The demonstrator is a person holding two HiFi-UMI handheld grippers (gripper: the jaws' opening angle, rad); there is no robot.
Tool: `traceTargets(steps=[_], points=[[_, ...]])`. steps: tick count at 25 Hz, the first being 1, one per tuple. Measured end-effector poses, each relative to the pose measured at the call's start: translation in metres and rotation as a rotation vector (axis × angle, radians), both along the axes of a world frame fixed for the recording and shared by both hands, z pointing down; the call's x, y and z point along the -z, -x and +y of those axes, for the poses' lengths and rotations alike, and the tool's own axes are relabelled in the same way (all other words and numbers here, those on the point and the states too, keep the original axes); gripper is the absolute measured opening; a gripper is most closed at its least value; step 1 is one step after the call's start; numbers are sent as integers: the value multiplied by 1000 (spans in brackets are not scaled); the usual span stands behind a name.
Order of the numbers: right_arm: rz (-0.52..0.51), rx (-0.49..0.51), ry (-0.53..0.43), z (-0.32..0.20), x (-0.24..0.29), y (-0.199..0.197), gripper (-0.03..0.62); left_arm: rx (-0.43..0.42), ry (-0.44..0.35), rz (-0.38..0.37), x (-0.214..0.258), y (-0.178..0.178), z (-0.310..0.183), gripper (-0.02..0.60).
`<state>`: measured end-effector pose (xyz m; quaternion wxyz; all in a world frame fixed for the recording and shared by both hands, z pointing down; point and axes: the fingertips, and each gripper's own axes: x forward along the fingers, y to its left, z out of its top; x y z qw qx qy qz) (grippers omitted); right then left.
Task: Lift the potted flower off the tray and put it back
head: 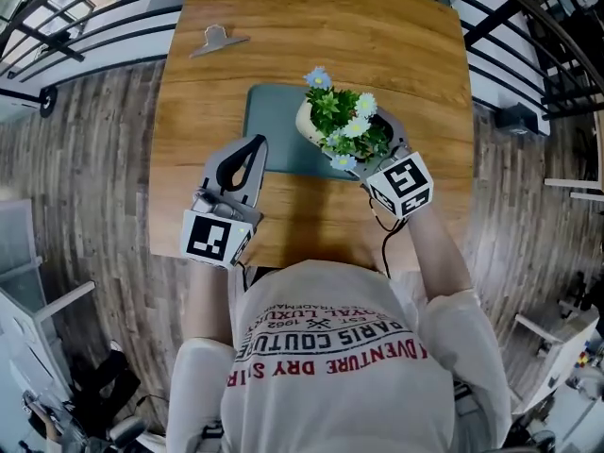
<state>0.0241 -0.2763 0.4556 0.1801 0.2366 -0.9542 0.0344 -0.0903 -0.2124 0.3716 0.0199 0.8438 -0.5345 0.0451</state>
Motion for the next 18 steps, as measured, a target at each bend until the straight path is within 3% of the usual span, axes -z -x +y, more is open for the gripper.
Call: traceTargets(steps=[11,18], points=[[104,143,98,-1,-99,57,456,9,83,11,-44,21,-1,12],[148,187,93,-11,-137,78,456,39,140,37,-78,39,-2,12]])
